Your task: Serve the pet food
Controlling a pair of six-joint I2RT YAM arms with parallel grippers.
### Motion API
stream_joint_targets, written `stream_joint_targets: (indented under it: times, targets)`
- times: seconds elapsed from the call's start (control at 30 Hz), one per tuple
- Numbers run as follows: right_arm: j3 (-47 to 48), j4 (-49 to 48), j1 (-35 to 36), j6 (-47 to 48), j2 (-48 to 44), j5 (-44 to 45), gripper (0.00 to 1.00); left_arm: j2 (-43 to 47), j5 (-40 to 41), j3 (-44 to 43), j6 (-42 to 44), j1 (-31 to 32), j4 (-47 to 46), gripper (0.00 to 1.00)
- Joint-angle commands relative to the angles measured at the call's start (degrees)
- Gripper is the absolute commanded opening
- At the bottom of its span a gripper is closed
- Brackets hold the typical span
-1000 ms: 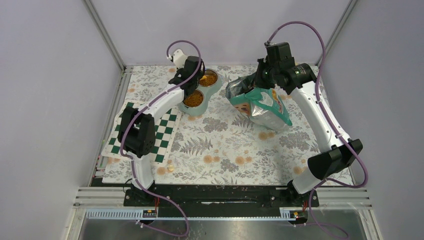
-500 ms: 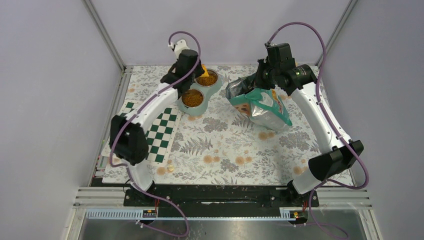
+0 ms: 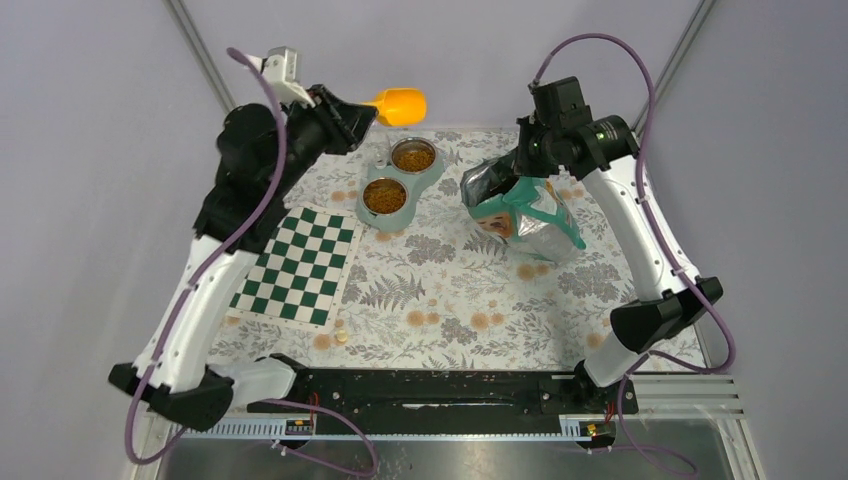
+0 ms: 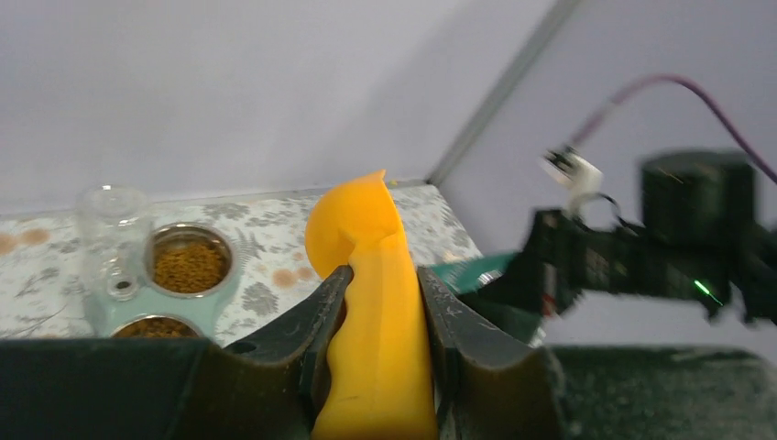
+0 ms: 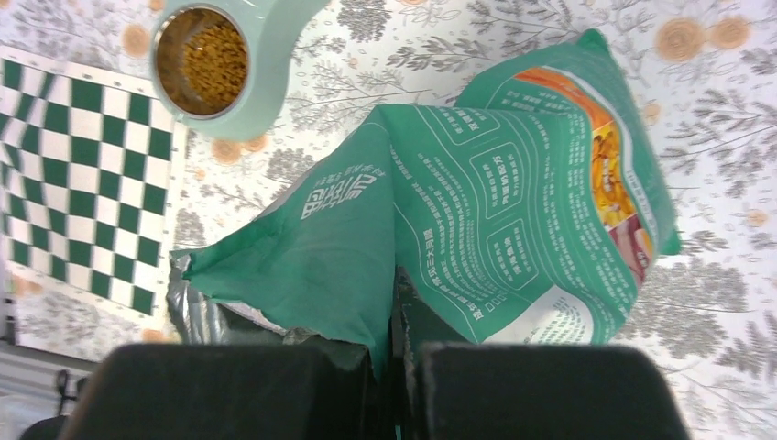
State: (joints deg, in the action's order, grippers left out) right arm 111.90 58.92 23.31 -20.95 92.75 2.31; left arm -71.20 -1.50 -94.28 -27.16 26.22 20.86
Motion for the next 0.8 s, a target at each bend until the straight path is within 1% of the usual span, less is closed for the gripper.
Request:
stream_joint_targets:
  times: [0.0,0.07,0.13,0.23,0.3,0.5,0.57,0.77]
  targets:
    - [12.65,3.26,3.29,3.94,1.62,5.22,0.00,5.80,-16.51,3.48,2.27,-0.20,-3.61,0.00]
    - [19.10,7.16,4.45,5.76,4.87,7.52,0.00,6.68,-21.25,5.51,0.82,-0.21,-5.72,0.00]
    - [24.00,10.13,5.38,6.80,7.46,9.26,0.00,6.77,-24.09,8.10,-1.68,-0.25,-7.56,0.00]
    - [27.42,11.86,6.18,7.22,9.40,9.46,0.00,6.11,-27.28,12.51,-6.72,-0.21,-11.59,0.00]
    - [27.89,11.77,6.60,7.29,9.79,9.39,0.00,5.35,-28.45,15.11,-9.09,-0.21,-13.56,0.00]
    - [27.16,11.71,7.45,7.44,9.91,9.19,0.00,2.10,-22.87,19.24,-14.80,-0.20,-15.12,0.00]
    - [26.19,11.42,7.66,7.40,9.76,9.11,0.00,1.15,-22.02,19.73,-15.43,-0.20,-16.05,0.00]
    - [22.12,8.74,9.46,7.09,9.50,9.38,0.00,-4.30,-24.52,18.33,-15.97,0.16,-14.74,0.00]
